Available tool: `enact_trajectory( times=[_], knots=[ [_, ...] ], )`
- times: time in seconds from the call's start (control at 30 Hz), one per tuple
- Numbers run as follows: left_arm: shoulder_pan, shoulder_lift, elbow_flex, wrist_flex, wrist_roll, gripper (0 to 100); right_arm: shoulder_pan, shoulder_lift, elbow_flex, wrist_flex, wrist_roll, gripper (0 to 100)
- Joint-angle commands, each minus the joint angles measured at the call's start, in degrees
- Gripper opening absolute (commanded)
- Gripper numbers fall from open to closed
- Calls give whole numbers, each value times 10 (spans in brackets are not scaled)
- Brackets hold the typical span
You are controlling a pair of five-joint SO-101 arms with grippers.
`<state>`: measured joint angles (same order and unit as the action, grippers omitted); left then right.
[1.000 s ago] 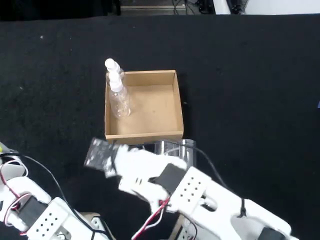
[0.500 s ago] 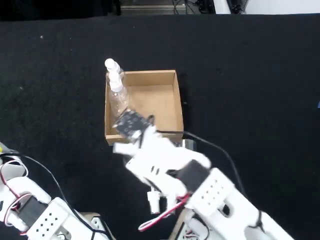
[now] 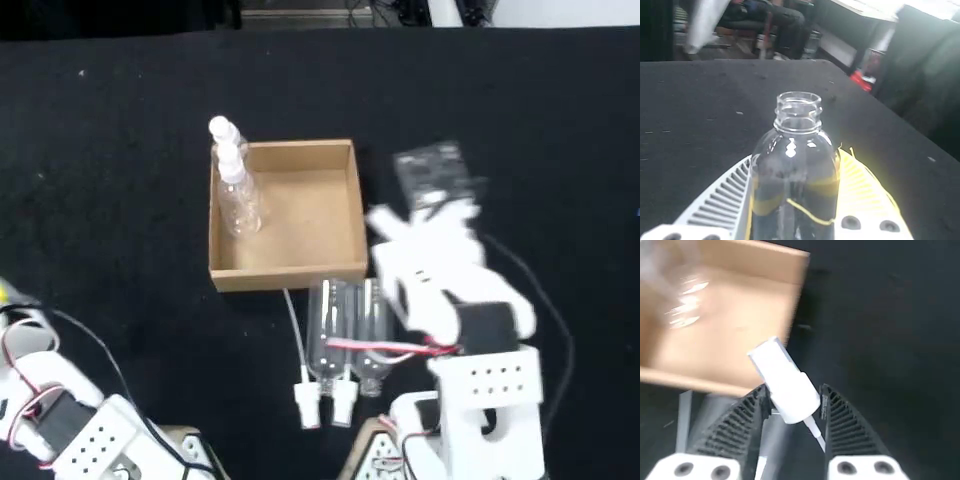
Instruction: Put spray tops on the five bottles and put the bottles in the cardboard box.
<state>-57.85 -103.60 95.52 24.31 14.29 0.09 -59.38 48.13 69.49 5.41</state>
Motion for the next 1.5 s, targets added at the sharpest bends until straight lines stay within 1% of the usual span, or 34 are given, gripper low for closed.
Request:
enact_trajectory(
  times=[0.0, 0.13, 0.23, 0.43, 0.47, 0.53, 0.67, 0.73, 0.83, 0.87, 0.93, 1.07, 1.13, 1.23, 1.3, 1.47],
  knots=[
    [79, -10, 19, 3, -4, 41, 144, 35, -37, -2, 25, 81],
    [116, -8, 19, 16, -5, 41, 259, 138, -38, -55, 50, 81],
    [132, -9, 19, 40, -5, 41, 316, 232, -39, -111, 50, 81],
    [159, -9, 19, 62, -5, 41, 353, 356, -40, -160, 67, 84],
    [159, -9, 19, 67, -5, 41, 355, 370, -40, -163, 70, 94],
    [159, -9, 19, 73, -3, 41, 353, 390, -40, -160, 88, 148],
    [159, -8, 19, 73, -2, 41, 341, 412, -41, -159, 181, 263],
    [160, -8, 19, 73, -1, 41, 340, 412, -51, -153, 216, 270],
    [171, -8, 19, 73, -1, 41, 341, 414, -89, -115, 277, 245],
    [180, -8, 19, 73, -3, 41, 341, 415, -106, -97, 309, 238],
    [196, -7, 19, 73, -5, 41, 341, 416, -135, -60, 395, 235],
    [199, -7, 19, 73, -5, 41, 347, 417, -151, -20, 598, 227],
    [199, -7, 19, 73, -5, 41, 353, 421, -138, -13, 657, 217],
    [199, -7, 19, 73, -5, 41, 355, 436, -116, -13, 687, 203],
    [199, -7, 19, 73, -5, 41, 359, 454, -117, -14, 690, 201],
    [199, -7, 19, 73, -5, 41, 375, 510, -117, -55, 690, 204]
  ],
)
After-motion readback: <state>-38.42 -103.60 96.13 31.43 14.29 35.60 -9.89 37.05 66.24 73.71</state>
